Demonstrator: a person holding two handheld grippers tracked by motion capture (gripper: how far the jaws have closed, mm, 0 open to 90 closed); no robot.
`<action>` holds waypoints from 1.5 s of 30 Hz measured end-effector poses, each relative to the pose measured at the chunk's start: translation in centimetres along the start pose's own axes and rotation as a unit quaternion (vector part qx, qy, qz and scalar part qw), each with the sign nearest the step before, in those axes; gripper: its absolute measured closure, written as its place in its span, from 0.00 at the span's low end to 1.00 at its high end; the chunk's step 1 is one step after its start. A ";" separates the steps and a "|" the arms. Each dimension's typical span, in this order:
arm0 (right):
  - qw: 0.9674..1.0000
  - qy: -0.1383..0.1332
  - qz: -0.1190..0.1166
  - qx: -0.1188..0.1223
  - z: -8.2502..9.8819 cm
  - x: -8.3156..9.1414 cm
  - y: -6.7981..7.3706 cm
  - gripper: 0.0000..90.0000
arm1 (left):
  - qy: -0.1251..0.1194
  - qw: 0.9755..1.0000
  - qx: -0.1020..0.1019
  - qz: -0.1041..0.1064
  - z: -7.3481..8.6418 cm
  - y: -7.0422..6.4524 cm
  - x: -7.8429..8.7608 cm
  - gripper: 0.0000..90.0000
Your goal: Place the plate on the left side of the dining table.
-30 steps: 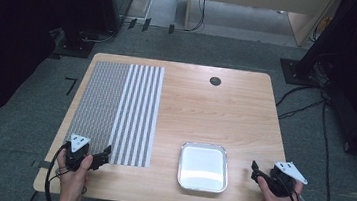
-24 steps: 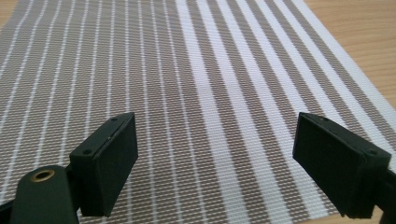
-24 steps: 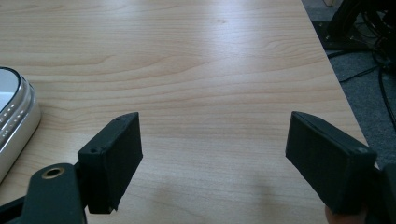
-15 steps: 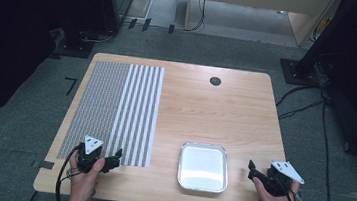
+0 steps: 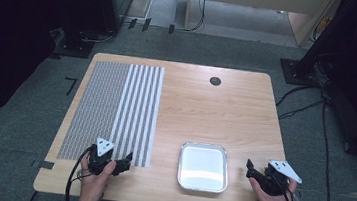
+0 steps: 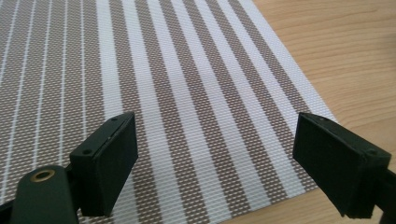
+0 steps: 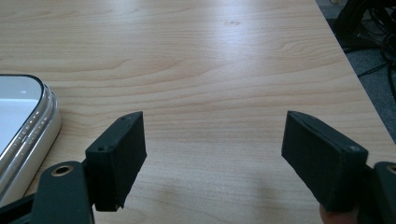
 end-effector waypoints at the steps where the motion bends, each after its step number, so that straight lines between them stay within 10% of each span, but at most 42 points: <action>1: 1.000 -0.001 -0.001 0.000 0.0 0.0 0.2 0.25 | 0.000 1.000 -0.001 0.002 0.0 -0.2 0.0 0.16; 45: 0.999 -0.017 -0.024 0.012 -0.2 0.3 2.9 0.30 | 0.003 0.996 -0.033 0.086 -2.4 -11.4 -3.0 0.16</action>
Point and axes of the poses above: each handheld gripper's, and its own axes: x roughly backward along the jaws, z roughly out of its underside, y roughly to its left, the point moved 10 cm from there along -x, roughly forward along the jaws, and after that the axes turned 1 degree about z, right-handed, at the moved point
